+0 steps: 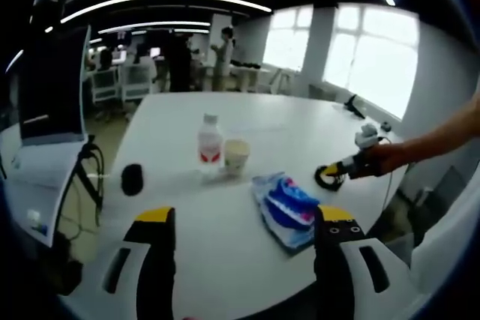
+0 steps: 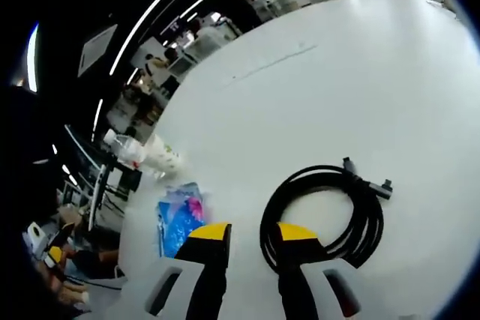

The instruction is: Arrange the tabletop items into an orderly group along one side of the table until the central work area is clear of visible clutter.

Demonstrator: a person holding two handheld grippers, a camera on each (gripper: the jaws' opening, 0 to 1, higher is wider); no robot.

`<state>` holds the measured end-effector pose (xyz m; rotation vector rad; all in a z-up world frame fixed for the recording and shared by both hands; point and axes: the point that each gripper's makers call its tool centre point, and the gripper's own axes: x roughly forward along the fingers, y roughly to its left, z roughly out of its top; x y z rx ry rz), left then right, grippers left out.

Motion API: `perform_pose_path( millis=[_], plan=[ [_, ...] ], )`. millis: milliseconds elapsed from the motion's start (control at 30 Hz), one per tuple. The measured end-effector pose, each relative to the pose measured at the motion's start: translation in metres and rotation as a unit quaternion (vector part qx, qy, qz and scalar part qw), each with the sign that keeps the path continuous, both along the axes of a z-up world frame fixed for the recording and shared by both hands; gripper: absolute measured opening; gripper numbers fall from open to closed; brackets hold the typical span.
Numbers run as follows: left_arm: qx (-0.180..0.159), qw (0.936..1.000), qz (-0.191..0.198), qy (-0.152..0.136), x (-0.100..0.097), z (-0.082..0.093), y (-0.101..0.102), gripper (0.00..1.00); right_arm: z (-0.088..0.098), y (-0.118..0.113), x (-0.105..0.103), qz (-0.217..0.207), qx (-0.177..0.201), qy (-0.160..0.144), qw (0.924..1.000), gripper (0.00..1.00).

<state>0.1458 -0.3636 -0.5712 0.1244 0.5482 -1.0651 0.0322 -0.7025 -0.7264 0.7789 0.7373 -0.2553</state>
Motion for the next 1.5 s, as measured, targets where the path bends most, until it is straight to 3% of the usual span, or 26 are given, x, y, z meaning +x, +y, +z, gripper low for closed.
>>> perform_pose_path(
  millis=[300, 400, 600, 933, 1133, 1267, 1367, 1433, 1500],
  plan=[
    [0.001, 1.0, -0.005, 0.007, -0.003, -0.008, -0.004, 0.76, -0.005, 0.025, 0.005, 0.014, -0.027, 0.014, 0.9994, 0.27],
    [0.001, 1.0, -0.009, 0.004, -0.001, -0.007, -0.008, 0.76, 0.002, 0.041, 0.006, 0.032, -0.035, 0.009, 0.9988, 0.27],
    [0.0, 0.9998, -0.02, 0.004, 0.0, -0.007, -0.016, 0.76, 0.0, 0.051, 0.006, 0.082, -0.059, 0.015, 0.9948, 0.29],
    [0.005, 0.9994, -0.034, 0.01, 0.001, -0.009, -0.022, 0.76, -0.003, 0.049, 0.018, 0.13, -0.072, 0.013, 0.9888, 0.28],
    [0.007, 0.999, -0.044, 0.009, -0.001, -0.01, -0.026, 0.76, -0.008, 0.054, 0.029, 0.175, -0.083, 0.021, 0.9809, 0.26],
    [0.009, 0.9986, -0.05, 0.01, -0.002, -0.012, -0.029, 0.76, -0.007, 0.057, 0.043, 0.216, -0.102, 0.024, 0.9707, 0.27],
    [0.009, 0.9986, -0.05, 0.011, -0.004, -0.011, -0.031, 0.76, -0.01, 0.056, 0.052, 0.256, -0.124, 0.027, 0.9582, 0.27],
    [0.009, 0.9986, -0.051, 0.011, -0.004, -0.01, -0.031, 0.76, -0.01, 0.059, 0.057, 0.285, -0.139, 0.028, 0.9481, 0.27],
    [0.009, 0.9986, -0.051, 0.011, -0.003, -0.01, -0.03, 0.76, -0.005, 0.067, 0.064, 0.328, -0.16, 0.025, 0.9309, 0.27]
  ],
)
